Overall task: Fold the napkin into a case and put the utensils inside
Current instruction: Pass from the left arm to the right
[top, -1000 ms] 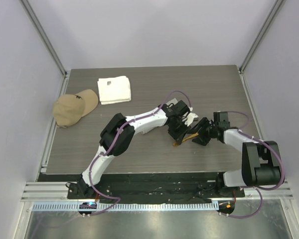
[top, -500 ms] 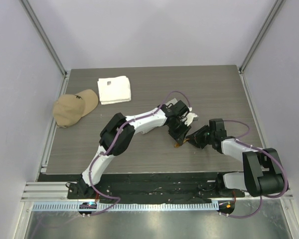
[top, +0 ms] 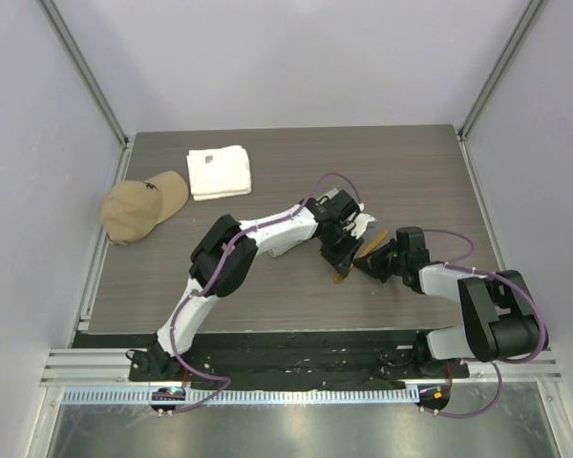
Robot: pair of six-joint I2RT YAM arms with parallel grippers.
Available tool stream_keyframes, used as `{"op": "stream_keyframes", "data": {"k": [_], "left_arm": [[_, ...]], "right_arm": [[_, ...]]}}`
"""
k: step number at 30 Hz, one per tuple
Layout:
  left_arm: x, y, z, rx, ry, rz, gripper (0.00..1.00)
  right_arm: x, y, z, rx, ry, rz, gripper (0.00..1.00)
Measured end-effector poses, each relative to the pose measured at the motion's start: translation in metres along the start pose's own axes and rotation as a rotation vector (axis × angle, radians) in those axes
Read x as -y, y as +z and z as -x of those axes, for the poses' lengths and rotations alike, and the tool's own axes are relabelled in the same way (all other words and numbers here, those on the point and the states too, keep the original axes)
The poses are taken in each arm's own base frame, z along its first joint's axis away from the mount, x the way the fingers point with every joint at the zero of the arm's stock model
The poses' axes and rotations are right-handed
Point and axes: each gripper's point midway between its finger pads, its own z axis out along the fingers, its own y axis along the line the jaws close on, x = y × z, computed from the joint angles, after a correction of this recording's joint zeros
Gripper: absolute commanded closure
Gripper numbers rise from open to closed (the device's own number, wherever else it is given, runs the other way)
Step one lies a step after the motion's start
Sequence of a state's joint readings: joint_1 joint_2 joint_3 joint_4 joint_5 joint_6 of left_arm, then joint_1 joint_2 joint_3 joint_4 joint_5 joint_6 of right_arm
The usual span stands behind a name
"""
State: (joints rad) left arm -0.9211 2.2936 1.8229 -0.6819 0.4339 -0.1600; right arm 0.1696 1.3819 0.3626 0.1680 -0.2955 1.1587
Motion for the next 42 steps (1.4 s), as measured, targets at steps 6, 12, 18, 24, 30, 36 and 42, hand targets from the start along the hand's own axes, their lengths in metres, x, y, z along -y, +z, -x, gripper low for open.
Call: {"op": "stream_keyframes", "data": {"k": [6, 12, 18, 24, 30, 36, 42], "left_arm": [[-0.003, -0.002, 0.000, -0.001, -0.009, -0.001, 0.97], [-0.003, -0.002, 0.000, 0.003, -0.021, 0.010, 0.50], [0.009, 0.002, 0.003, 0.019, 0.022, 0.038, 0.53], [0.002, 0.004, 0.003, 0.028, 0.044, 0.149, 0.75], [-0.004, 0.004, 0.004, 0.085, 0.037, 0.262, 0.94], [-0.006, 0.003, 0.005, 0.127, 0.020, 0.291, 1.00], [-0.002, 0.004, 0.004, 0.129, -0.004, 0.270, 1.00]], "right_arm": [[-0.002, 0.001, 0.000, -0.002, -0.025, 0.009, 0.99], [-0.003, 0.000, 0.001, -0.005, -0.054, -0.029, 0.99], [-0.002, -0.002, 0.001, -0.020, -0.065, -0.098, 0.99], [-0.001, -0.002, 0.002, -0.046, -0.059, -0.147, 0.99], [-0.001, -0.002, 0.002, -0.049, -0.053, -0.155, 0.99], [-0.001, -0.001, 0.002, -0.047, -0.052, -0.146, 0.83], [-0.006, 0.001, 0.001, -0.044, -0.054, -0.097, 0.74]]}}
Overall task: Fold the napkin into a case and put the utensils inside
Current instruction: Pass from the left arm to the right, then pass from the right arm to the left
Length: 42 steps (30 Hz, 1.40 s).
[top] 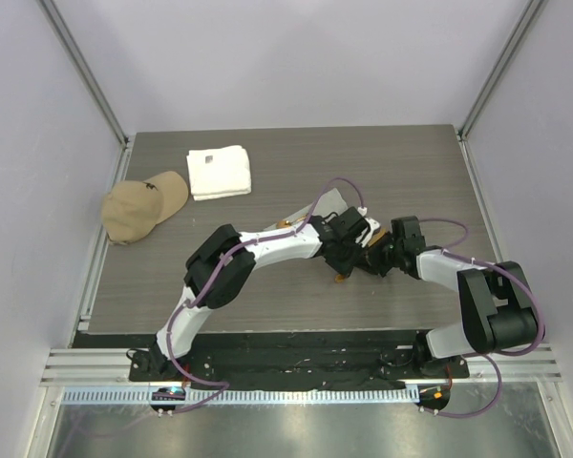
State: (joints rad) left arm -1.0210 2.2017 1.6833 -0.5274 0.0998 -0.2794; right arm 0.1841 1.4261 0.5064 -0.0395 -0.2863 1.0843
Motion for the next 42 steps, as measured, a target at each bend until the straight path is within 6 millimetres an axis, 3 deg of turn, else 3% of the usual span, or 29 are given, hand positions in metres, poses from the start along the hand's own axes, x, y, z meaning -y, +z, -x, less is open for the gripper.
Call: {"op": "stream_keyframes", "data": {"k": [7, 11, 16, 18, 19, 21, 22, 24, 28, 32, 37, 42], "left_arm": [[-0.001, -0.001, 0.001, -0.004, -0.085, -0.092, 1.00], [-0.003, -0.001, 0.002, -0.005, -0.129, -0.148, 1.00], [-0.003, -0.003, 0.002, -0.004, -0.148, -0.184, 0.99], [-0.003, -0.003, 0.002, -0.003, -0.148, -0.183, 0.89], [-0.004, -0.003, 0.002, -0.003, -0.149, -0.183, 0.76], [-0.004, -0.005, 0.002, 0.000, -0.151, -0.187, 0.68], [-0.004, -0.006, 0.002, -0.001, -0.153, -0.193, 0.55], [-0.003, -0.009, 0.000, -0.008, -0.179, -0.218, 0.43], [-0.005, -0.025, 0.000, -0.022, -0.218, -0.239, 0.40], [-0.024, -0.047, 0.009, 0.004, -0.286, -0.235, 0.40], [-0.044, -0.093, 0.029, 0.096, -0.342, -0.229, 0.40], [-0.056, -0.166, 0.054, 0.232, -0.375, -0.261, 0.38]], "right_arm": [[-0.003, 0.002, -0.003, 0.008, -0.003, 0.054, 0.80], [-0.002, 0.004, -0.005, 0.012, -0.004, 0.076, 0.99], [-0.001, 0.007, -0.007, 0.027, -0.026, 0.124, 0.99], [-0.003, 0.006, -0.006, 0.036, -0.041, 0.147, 0.99], [-0.005, 0.005, -0.006, 0.043, -0.051, 0.161, 0.99], [-0.005, 0.003, -0.005, 0.057, -0.073, 0.173, 0.99], [-0.004, 0.002, -0.005, 0.060, -0.081, 0.175, 0.99], [0.000, -0.002, -0.008, 0.064, -0.102, 0.174, 0.99], [0.009, -0.008, -0.009, 0.063, -0.136, 0.173, 0.99], [0.012, -0.011, -0.009, 0.065, -0.169, 0.192, 0.99], [0.010, -0.017, -0.013, 0.048, -0.304, 0.214, 0.99], [-0.028, -0.038, -0.003, 0.053, -0.507, 0.267, 0.99]]}}
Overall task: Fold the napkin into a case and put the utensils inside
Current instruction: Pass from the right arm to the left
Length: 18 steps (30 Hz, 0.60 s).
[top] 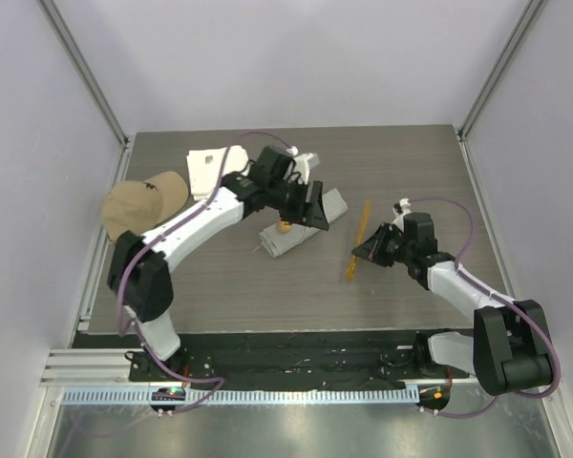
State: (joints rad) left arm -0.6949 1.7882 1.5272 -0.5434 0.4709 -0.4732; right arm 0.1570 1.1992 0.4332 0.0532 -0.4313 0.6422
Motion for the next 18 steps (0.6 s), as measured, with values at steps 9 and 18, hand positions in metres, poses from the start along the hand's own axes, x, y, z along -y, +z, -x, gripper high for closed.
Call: {"op": "stream_keyframes", "data": {"k": [9, 18], "left_arm": [[0.008, -0.092, 0.020, 0.174, -0.129, -0.167, 0.36], [0.008, -0.138, -0.004, 0.189, -0.039, -0.146, 0.39]], "right_arm": [[-0.103, -0.014, -0.001, -0.121, -0.228, 0.332, 0.99], [-0.193, -0.028, -0.066, -0.508, -0.479, 0.544, 0.99]]}}
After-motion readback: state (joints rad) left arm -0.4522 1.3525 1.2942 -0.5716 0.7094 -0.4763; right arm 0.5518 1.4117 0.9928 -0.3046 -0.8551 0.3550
